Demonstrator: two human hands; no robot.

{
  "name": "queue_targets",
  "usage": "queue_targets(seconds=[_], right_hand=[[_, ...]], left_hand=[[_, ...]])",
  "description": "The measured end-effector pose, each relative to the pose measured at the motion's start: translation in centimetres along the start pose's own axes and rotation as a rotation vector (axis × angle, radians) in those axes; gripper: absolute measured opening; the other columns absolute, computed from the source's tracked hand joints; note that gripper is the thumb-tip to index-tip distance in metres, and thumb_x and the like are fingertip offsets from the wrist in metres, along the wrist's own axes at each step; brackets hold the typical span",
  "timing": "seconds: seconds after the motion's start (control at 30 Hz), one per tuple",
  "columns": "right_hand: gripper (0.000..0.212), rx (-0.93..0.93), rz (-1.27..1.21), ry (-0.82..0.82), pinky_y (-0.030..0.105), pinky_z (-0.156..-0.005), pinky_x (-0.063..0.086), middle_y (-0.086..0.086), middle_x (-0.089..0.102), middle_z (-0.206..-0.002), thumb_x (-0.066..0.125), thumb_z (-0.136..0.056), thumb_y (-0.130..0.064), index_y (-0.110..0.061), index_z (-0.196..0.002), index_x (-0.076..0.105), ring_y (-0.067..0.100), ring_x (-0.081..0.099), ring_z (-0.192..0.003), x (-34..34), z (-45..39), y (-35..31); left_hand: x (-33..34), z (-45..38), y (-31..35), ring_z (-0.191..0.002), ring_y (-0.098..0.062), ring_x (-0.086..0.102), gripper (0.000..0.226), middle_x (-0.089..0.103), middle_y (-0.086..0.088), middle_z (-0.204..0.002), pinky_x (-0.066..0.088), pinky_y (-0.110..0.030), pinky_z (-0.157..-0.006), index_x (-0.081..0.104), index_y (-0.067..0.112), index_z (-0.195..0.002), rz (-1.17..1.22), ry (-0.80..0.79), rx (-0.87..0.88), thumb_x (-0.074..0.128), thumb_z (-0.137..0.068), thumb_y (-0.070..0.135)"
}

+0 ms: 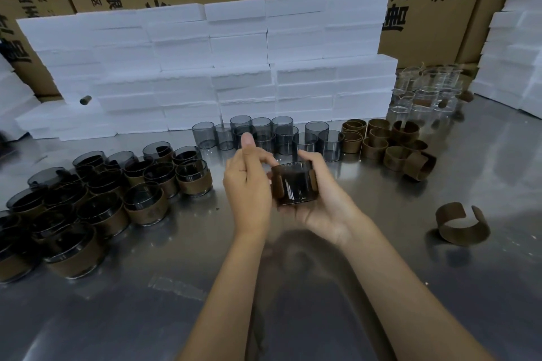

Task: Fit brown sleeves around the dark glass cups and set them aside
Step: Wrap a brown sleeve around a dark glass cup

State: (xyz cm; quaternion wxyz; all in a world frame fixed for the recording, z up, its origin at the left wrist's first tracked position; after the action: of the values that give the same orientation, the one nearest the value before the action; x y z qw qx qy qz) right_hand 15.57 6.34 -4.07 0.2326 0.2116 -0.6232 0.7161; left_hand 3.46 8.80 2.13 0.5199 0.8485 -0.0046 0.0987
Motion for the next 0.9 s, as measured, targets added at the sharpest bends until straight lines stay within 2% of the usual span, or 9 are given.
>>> queue_targets(seconds=[0.1,0.23,0.33,0.4,0.5,0.57,0.63,0.73,0.9], right_hand=[[0.056,-0.06,-0.083,0.05,0.034,-0.064,0.057,0.021,0.069,-0.091,0.056,-0.094,-0.045,0.005,-0.117,0.066,0.027,0.067,-0.073,-1.3,-0.1,-1.0],[0.05,-0.088,-0.118,0.101,0.033,-0.065,0.054,0.021,0.067,-0.082,0.049,-0.095,-0.041,0.004,-0.106,0.067,0.027,0.065,-0.066,-2.5,-0.2,-1.9],[0.05,-0.131,-0.085,0.135,0.034,-0.07,0.047,0.02,0.069,-0.081,0.046,-0.097,-0.043,-0.001,-0.093,0.072,0.027,0.065,-0.064,-2.9,-0.3,-2.4],[0.055,-0.188,-0.058,0.161,0.035,-0.079,0.048,0.018,0.072,-0.091,0.044,-0.101,-0.05,-0.007,-0.09,0.077,0.026,0.068,-0.074,-3.0,-0.4,-2.8],[0.067,-0.225,-0.042,0.186,0.037,-0.102,0.049,0.017,0.072,-0.121,0.035,-0.104,-0.059,-0.004,-0.123,0.068,0.026,0.069,-0.11,-2.8,-0.5,-3.0],[0.061,-0.223,-0.052,0.214,0.036,-0.101,0.05,0.02,0.069,-0.127,0.035,-0.108,-0.05,0.0,-0.133,0.061,0.031,0.066,-0.119,-2.8,-0.5,-3.1],[0.041,-0.253,0.026,0.239,0.033,-0.093,0.051,0.013,0.072,-0.119,0.041,-0.11,-0.032,-0.004,-0.131,0.062,0.028,0.067,-0.108,-2.6,-0.3,-3.4],[0.027,-0.345,0.162,0.299,0.029,-0.086,0.049,0.004,0.073,-0.118,0.051,-0.106,-0.015,-0.015,-0.129,0.065,0.017,0.067,-0.104,-2.3,0.2,-3.9],[0.037,-0.287,0.194,0.176,0.031,-0.094,0.043,-0.005,0.069,-0.132,0.057,-0.102,-0.031,-0.021,-0.137,0.063,0.008,0.058,-0.126,-1.8,-0.2,-2.8]], left_hand=[[0.2,-0.2,-0.9,-0.074,0.003,0.061,0.055,0.071,0.013,-0.072,0.041,-0.006,-0.069,0.067,0.019,-0.067,0.048,0.0,-0.079,0.038,-0.111,0.034],[0.9,0.2,-1.5,-0.071,0.004,0.058,0.044,0.072,0.012,-0.075,0.041,-0.01,-0.066,0.069,0.02,-0.075,0.033,-0.065,-0.131,0.042,-0.109,0.026],[2.0,0.7,-0.8,-0.079,0.002,0.061,0.022,0.07,0.011,-0.082,0.043,-0.009,-0.071,0.068,0.023,-0.082,0.017,-0.17,-0.067,0.053,-0.097,0.017],[3.2,1.4,-0.6,-0.088,0.0,0.062,0.009,0.069,0.012,-0.093,0.044,-0.009,-0.074,0.067,0.026,-0.091,-0.038,-0.264,-0.028,0.059,-0.087,0.024],[4.7,2.2,-1.6,-0.104,0.003,0.057,0.027,0.058,0.013,-0.117,0.044,-0.009,-0.082,0.063,0.033,-0.113,-0.21,-0.366,0.002,0.075,-0.089,0.032],[4.3,1.8,-2.3,-0.108,0.005,0.056,0.04,0.054,0.011,-0.127,0.046,-0.014,-0.092,0.06,0.026,-0.13,-0.227,-0.339,-0.042,0.074,-0.093,0.028],[2.9,0.7,-3.2,-0.106,0.002,0.063,0.04,0.062,0.007,-0.126,0.051,-0.022,-0.095,0.06,0.02,-0.137,-0.093,-0.258,-0.174,0.068,-0.098,0.021],[2.0,0.0,-4.5,-0.112,-0.023,0.071,0.032,0.068,-0.009,-0.126,0.06,-0.028,-0.089,0.061,0.015,-0.135,0.324,-0.22,-0.411,0.057,-0.104,0.01],[3.1,0.7,-4.7,-0.105,-0.03,0.074,0.036,0.067,-0.02,-0.13,0.06,-0.036,-0.092,0.055,0.008,-0.141,0.594,-0.285,-0.583,0.049,-0.106,0.007]])
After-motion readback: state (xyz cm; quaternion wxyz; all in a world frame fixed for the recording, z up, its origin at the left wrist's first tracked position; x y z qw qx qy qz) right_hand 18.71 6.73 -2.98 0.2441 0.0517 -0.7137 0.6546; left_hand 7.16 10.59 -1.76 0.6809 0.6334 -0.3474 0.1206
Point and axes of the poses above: each hand's wrist, its own z-axis away from the middle knuckle, its own x-axis out of the palm, y = z × x, the point moved 9 cm from there along -z, towards the middle knuckle
